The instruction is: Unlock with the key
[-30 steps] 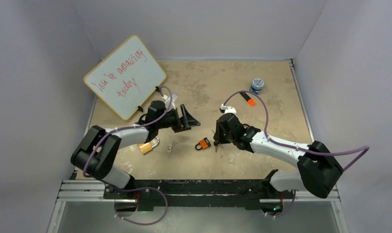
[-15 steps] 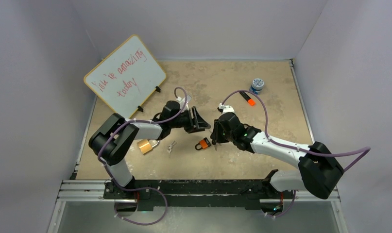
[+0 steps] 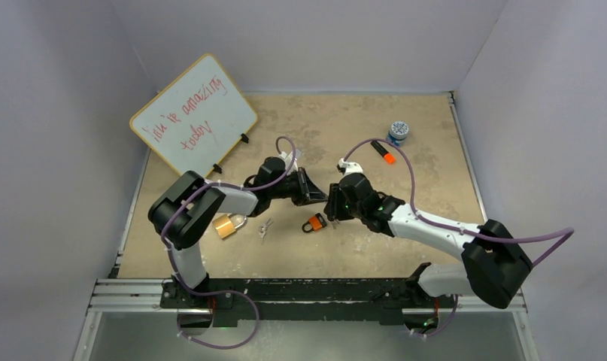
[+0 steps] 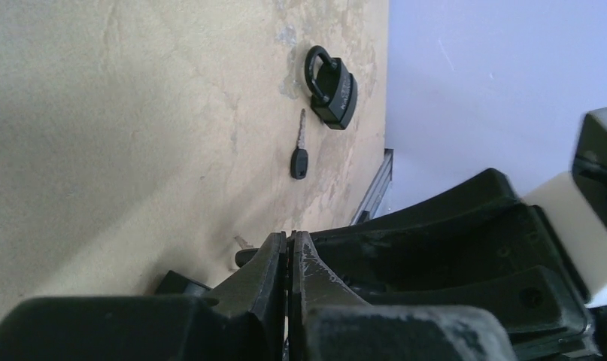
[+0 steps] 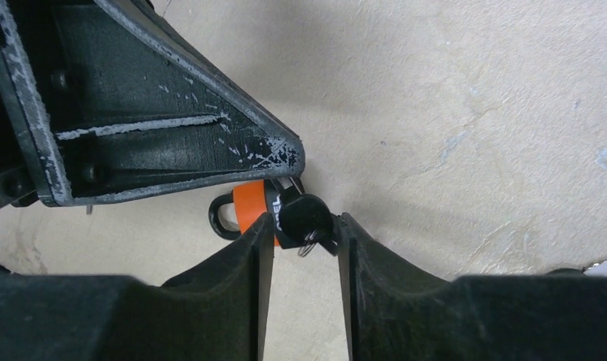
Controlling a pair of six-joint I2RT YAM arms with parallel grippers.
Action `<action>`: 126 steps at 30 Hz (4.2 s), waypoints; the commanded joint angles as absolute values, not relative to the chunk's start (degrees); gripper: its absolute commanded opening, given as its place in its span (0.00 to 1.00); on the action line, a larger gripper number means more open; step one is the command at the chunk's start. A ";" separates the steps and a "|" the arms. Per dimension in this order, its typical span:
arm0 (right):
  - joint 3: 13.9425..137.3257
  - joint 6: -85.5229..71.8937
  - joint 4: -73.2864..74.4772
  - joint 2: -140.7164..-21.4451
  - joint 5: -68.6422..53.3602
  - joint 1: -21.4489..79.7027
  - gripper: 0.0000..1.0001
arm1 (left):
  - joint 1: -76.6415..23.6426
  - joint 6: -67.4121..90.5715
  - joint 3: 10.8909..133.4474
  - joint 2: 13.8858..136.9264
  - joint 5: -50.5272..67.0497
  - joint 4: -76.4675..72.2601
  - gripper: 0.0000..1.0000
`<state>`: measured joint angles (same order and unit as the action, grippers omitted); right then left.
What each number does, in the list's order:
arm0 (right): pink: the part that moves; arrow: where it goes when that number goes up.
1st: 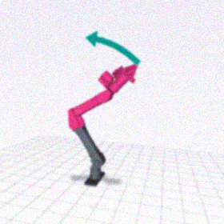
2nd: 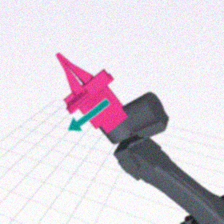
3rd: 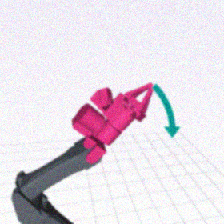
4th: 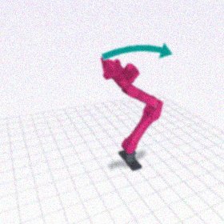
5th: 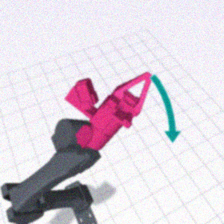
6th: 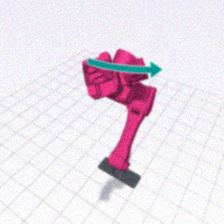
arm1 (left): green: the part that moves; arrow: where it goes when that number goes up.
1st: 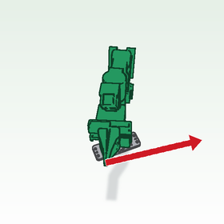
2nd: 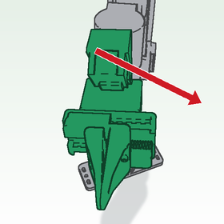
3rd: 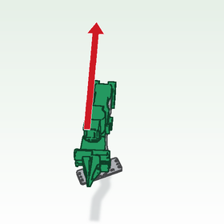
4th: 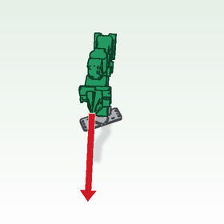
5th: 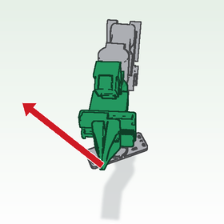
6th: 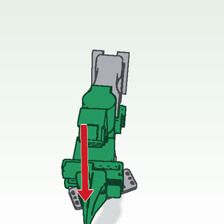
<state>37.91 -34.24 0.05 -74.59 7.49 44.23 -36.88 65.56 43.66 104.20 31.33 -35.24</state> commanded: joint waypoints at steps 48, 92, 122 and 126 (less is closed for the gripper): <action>53.82 -30.83 -6.01 -56.03 -20.12 36.26 0.45 | -28.79 27.71 78.64 82.17 65.50 -4.94 0.00; 55.15 -31.77 -12.46 -57.50 -26.68 35.86 0.16 | -28.21 37.23 76.45 81.28 69.80 -16.70 0.00; 45.41 -37.39 18.95 -54.84 18.86 35.16 0.00 | -38.22 67.84 53.38 86.04 22.37 1.44 0.81; 44.90 -37.80 20.55 -55.99 20.51 34.29 0.00 | -42.76 78.55 52.00 92.00 23.15 -2.99 0.81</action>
